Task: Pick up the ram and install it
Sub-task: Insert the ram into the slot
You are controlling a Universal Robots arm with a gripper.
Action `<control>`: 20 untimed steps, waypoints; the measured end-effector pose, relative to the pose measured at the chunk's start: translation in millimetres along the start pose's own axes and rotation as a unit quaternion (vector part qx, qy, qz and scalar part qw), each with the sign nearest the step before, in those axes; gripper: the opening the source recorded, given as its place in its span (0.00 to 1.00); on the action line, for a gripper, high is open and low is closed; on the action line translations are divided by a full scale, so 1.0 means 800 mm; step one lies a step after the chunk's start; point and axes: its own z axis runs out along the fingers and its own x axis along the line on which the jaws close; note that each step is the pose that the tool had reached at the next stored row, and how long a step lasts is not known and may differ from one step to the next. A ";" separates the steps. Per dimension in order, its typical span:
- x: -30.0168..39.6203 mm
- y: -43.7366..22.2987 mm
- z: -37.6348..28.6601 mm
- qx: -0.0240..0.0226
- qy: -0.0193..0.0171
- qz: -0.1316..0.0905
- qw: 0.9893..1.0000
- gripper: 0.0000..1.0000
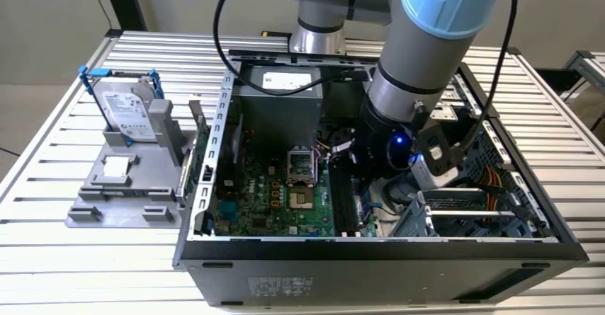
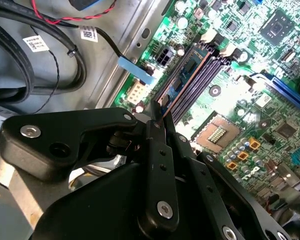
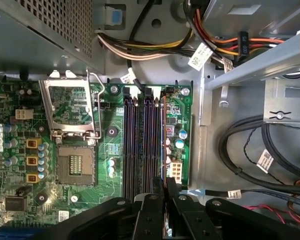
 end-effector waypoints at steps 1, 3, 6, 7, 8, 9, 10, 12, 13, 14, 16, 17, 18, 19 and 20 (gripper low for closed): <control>0.0000 0.0000 0.0013 0.000 0.000 0.000 1.000 0.00; 0.0001 -0.0001 0.0033 0.000 0.000 0.000 1.000 0.00; 0.0008 -0.0005 0.0047 0.000 0.000 0.000 1.000 0.00; 0.0010 -0.0006 0.0050 0.000 0.000 0.000 1.000 0.00; 0.0012 -0.0009 0.0052 0.000 0.000 0.000 1.000 0.00; 0.0014 -0.0012 0.0055 0.000 0.000 0.000 1.000 0.00; 0.0016 -0.0015 0.0058 0.000 0.000 0.000 1.000 0.00; 0.0020 -0.0020 0.0064 0.000 0.000 0.000 1.000 0.00; 0.0023 -0.0022 0.0066 0.000 0.000 0.000 1.000 0.00; 0.0027 -0.0025 0.0069 0.000 0.000 0.000 1.000 0.00; 0.0033 -0.0027 0.0077 0.001 0.000 0.000 1.000 0.00; 0.0036 -0.0026 0.0083 0.001 0.000 0.000 1.000 0.00; 0.0037 -0.0026 0.0091 0.001 0.000 0.000 1.000 0.00; 0.0038 -0.0026 0.0097 0.001 0.000 0.000 1.000 0.00; 0.0038 -0.0026 0.0104 0.001 0.000 0.000 1.000 0.00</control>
